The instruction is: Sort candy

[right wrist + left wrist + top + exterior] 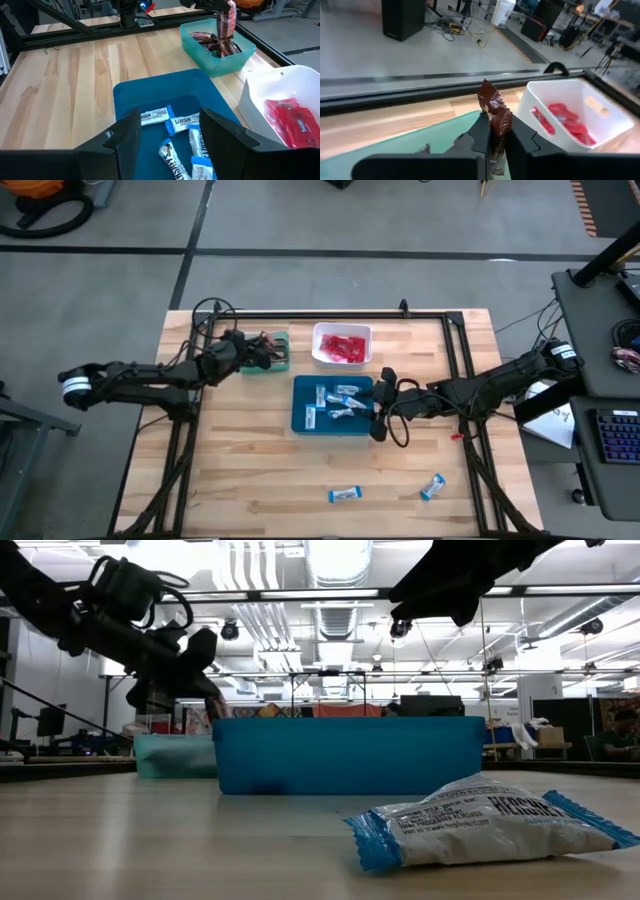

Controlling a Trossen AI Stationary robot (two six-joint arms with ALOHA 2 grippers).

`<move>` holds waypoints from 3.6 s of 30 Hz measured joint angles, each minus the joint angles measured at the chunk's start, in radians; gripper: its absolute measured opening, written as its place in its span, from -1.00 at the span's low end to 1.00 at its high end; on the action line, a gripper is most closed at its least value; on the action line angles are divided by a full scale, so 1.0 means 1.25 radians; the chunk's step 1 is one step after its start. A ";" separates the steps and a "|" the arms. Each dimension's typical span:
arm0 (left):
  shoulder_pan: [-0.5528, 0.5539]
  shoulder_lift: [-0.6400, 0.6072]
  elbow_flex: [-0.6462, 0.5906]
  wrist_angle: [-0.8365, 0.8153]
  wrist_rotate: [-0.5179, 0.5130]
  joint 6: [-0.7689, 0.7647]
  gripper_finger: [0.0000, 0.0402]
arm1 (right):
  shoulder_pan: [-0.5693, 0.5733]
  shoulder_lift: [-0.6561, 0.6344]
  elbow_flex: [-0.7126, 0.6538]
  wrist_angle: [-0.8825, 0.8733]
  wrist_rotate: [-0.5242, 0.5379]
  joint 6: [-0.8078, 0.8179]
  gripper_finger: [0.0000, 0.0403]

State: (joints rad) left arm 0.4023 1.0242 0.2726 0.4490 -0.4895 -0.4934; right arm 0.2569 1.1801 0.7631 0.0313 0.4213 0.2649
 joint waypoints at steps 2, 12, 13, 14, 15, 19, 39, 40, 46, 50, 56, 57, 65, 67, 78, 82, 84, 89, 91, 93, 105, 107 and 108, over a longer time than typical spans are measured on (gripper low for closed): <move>0.000 0.006 0.000 0.010 0.000 -0.029 -0.90 | 0.000 0.000 0.000 0.000 0.000 0.000 -0.05; 0.000 0.039 0.000 -0.001 0.001 -0.098 -0.75 | 0.000 0.000 0.000 -0.001 -0.001 0.004 -0.05; 0.000 0.042 0.000 -0.005 0.001 -0.100 -0.73 | 0.000 0.000 0.000 -0.002 -0.001 0.004 -0.05; 0.000 0.044 0.000 -0.006 0.001 -0.103 -0.71 | 0.000 0.000 0.000 -0.002 -0.001 0.004 -0.05; 0.000 0.045 0.000 -0.007 0.003 -0.106 -0.68 | 0.000 0.000 0.000 -0.002 -0.001 0.004 -0.05; 0.000 0.046 0.000 -0.012 0.021 -0.107 -0.55 | 0.000 0.000 0.000 -0.003 -0.001 0.008 -0.05; -0.028 0.019 0.061 -0.038 0.259 0.002 -0.09 | 0.000 0.001 0.000 -0.021 -0.002 0.077 -0.05; -0.042 0.017 0.068 -0.038 0.260 0.014 -0.10 | 0.000 0.001 0.000 -0.028 -0.003 0.103 -0.05; -0.153 0.016 0.132 -0.054 0.250 0.128 -0.17 | 0.001 0.001 -0.001 -0.048 -0.114 0.263 -0.05; -0.235 0.017 0.194 -0.127 0.181 0.198 -0.22 | 0.009 0.001 -0.001 -0.049 -0.230 0.332 -0.05; -0.326 0.017 0.287 -0.300 0.051 0.249 -0.24 | 0.082 0.001 -0.001 -0.115 -0.261 0.433 -0.05; -0.337 0.017 0.296 -0.317 0.035 0.254 -0.24 | 0.094 0.001 -0.001 -0.141 -0.260 0.473 -0.05; -0.361 0.017 0.298 -0.327 0.000 0.263 -0.24 | 0.210 0.001 -0.001 -0.455 -0.332 0.908 -0.05; -0.361 0.017 0.289 -0.329 0.000 0.262 -0.24 | 0.246 0.001 -0.001 -0.499 -0.407 1.017 -0.05; -0.361 0.017 0.278 -0.314 -0.001 0.262 -0.24 | 0.395 0.005 -0.001 -0.571 -0.495 1.246 -0.05; -0.361 0.017 0.278 -0.312 -0.001 0.263 -0.24 | 0.446 0.037 0.001 -0.554 -0.513 0.994 -0.05; -0.361 0.017 0.278 -0.311 -0.002 0.271 -0.24 | 0.470 0.064 0.001 -0.568 -0.508 0.889 -0.05; -0.361 0.017 0.278 -0.305 -0.002 0.277 -0.24 | 0.495 0.141 0.001 -0.564 -0.503 0.684 -0.05; -0.361 0.017 0.278 -0.305 -0.002 0.277 -0.24 | 0.496 0.172 0.001 -0.562 -0.504 0.647 -0.05; -0.361 0.017 0.278 -0.305 -0.002 0.277 -0.24 | 0.494 0.203 0.001 -0.562 -0.502 0.628 -0.05; -0.361 0.017 0.278 -0.303 -0.002 0.277 -0.24 | 0.494 0.262 0.025 -0.559 -0.505 0.594 -0.48; -0.361 0.017 0.278 -0.303 -0.002 0.277 -0.24 | 0.494 0.258 0.025 -0.556 -0.505 0.597 -0.63; -0.361 0.017 0.278 -0.303 -0.002 0.277 -0.24 | 0.494 0.256 0.025 -0.556 -0.505 0.601 -0.70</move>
State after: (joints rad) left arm -0.0490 1.0458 0.6201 0.0707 -0.4918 -0.1471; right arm 0.8749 1.5006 0.7948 -0.6638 -0.2096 1.0161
